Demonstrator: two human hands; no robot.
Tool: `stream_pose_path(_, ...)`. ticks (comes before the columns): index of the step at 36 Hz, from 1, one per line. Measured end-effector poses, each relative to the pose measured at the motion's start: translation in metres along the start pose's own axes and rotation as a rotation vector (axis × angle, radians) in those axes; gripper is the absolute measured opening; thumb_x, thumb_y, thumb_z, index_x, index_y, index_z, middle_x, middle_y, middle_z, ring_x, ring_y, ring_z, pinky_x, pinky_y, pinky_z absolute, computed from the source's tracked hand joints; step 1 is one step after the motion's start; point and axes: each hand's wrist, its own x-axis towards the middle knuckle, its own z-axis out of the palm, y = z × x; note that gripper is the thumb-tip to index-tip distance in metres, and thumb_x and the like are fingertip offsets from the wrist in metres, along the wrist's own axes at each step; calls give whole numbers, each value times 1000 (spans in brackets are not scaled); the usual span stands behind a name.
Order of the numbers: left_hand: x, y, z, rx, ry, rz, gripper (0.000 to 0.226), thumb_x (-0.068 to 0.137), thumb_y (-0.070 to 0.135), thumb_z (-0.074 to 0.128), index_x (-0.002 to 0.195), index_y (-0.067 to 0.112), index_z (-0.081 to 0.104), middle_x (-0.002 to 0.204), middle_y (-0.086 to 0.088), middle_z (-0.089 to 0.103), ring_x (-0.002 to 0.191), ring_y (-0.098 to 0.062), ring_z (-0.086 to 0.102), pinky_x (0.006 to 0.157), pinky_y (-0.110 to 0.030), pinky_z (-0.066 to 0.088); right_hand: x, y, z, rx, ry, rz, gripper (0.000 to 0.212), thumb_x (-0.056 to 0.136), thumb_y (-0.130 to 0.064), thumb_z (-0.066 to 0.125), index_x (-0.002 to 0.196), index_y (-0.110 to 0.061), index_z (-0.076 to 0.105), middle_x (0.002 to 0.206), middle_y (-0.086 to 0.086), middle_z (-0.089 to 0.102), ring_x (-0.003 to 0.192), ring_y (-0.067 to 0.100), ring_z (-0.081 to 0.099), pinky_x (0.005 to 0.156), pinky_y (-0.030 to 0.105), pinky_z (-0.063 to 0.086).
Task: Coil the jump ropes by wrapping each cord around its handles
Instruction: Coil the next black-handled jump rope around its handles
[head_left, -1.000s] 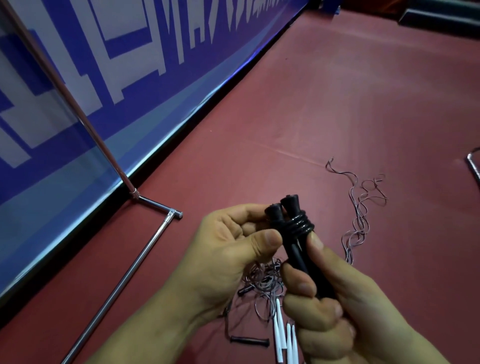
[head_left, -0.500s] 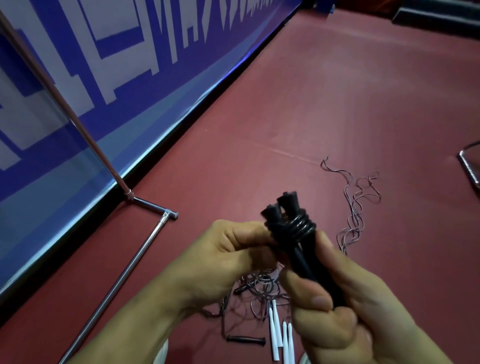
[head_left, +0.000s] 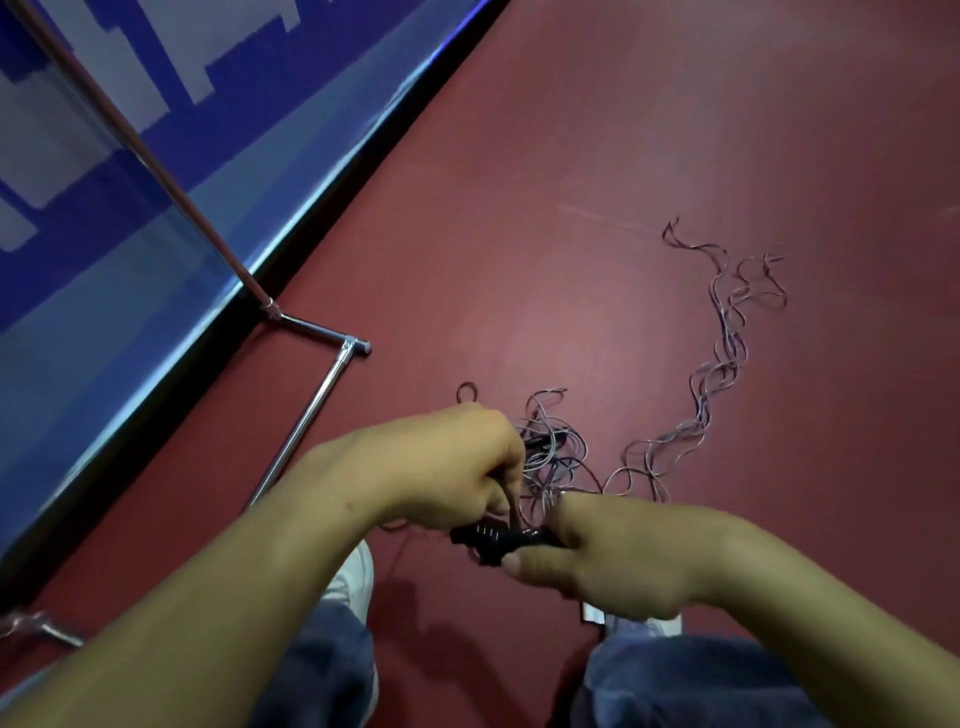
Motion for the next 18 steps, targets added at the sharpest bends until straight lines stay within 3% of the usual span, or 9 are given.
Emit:
stream_pose_path(5,1,4,8,121,112,1,7,82,16,66,83,18,59,82,0,63,76,-25,60,68,-45,54,10,2,9,-183,158,42,44,102,-53,47,73,-21,36,72,-3,42,56,10,36,51,29,29)
stream_pose_path(11,-1,10,4,206,217,7,15,88,21,61,82,23,47,91,0,59,85,-28,56,72,-45,50,32,17,8,-135,332,58,22,102,-44,46,95,-23,50,102,13,63,81,30,51,71,32,39)
stream_pose_path(16,5,1,8,66,449,153,26,86,15,61,76,27,40,72,9,45,68,-22,45,62,-44,47,36,32,-7,-27,524,44,22,102,-43,44,100,-23,53,104,11,67,84,32,56,72,39,45)
stream_pose_path(18,7,0,7,6,526,207,22,86,17,65,75,25,48,68,11,45,63,-16,43,59,-40,46,34,35,-11,14,570,40,25,102,-45,45,101,-21,52,101,11,67,85,34,58,73,42,49)
